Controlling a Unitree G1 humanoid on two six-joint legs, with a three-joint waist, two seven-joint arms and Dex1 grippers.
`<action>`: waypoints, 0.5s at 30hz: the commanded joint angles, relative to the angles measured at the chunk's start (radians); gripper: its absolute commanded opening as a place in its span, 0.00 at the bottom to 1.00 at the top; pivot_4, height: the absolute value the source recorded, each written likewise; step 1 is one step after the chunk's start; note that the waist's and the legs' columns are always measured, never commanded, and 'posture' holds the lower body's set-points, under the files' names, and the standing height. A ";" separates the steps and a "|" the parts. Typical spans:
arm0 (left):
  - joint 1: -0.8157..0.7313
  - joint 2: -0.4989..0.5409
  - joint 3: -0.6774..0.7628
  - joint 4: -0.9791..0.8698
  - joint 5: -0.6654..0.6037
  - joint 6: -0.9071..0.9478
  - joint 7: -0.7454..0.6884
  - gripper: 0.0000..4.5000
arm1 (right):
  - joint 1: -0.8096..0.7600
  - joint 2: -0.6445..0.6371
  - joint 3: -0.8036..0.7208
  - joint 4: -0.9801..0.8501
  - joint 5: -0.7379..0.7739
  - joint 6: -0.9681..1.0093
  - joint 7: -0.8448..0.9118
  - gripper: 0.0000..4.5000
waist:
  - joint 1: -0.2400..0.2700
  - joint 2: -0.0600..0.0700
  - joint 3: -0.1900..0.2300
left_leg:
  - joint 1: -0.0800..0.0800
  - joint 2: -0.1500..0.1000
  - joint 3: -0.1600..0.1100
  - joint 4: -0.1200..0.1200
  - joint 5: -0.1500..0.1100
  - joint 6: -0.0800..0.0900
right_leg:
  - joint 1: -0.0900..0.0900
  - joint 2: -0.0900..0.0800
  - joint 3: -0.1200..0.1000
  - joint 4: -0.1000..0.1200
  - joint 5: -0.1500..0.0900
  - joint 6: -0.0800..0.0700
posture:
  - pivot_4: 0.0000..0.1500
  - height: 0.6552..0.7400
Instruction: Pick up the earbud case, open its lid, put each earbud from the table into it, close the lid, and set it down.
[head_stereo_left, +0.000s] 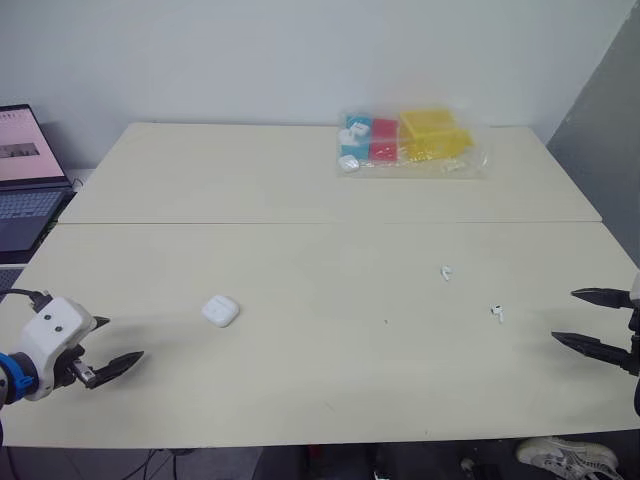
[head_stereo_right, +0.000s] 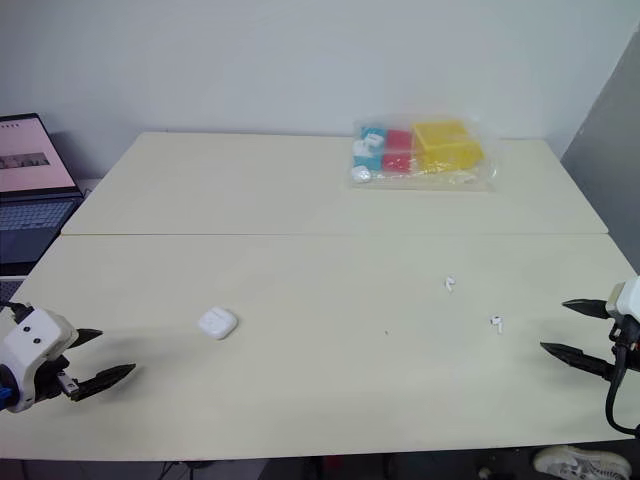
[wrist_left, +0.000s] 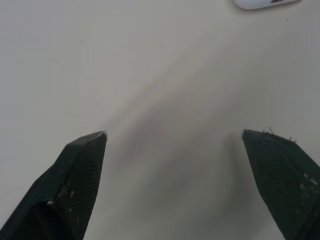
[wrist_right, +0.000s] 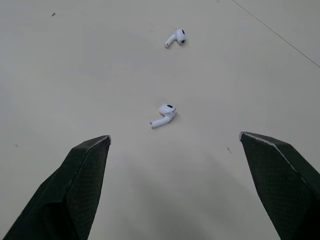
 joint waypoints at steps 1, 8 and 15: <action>-0.006 0.028 0.042 -0.008 -0.008 0.012 -0.024 1.00 | -0.006 0.001 -0.024 -0.023 -0.005 -0.006 0.003 0.96 | 0.000 0.000 0.000 | 0.000 0.000 0.000 0.000 0.000 0.000 | 0.000 0.000 0.000 0.000 0.000 0.000 | 1.00 1.00; 0.000 0.035 0.063 -0.008 -0.048 0.034 -0.090 1.00 | -0.018 0.009 -0.005 -0.019 -0.014 -0.020 -0.003 0.96 | 0.000 0.000 0.000 | 0.000 0.000 0.000 0.000 0.000 0.000 | 0.000 0.000 0.000 0.000 0.000 0.000 | 1.00 1.00; 0.004 0.028 0.081 0.010 -0.026 0.009 -0.103 1.00 | -0.045 0.027 0.028 -0.024 -0.023 -0.031 -0.006 0.96 | -0.001 0.000 0.000 | 0.000 0.000 0.000 0.000 0.000 0.000 | 0.000 0.000 0.000 0.000 0.000 0.000 | 1.00 1.00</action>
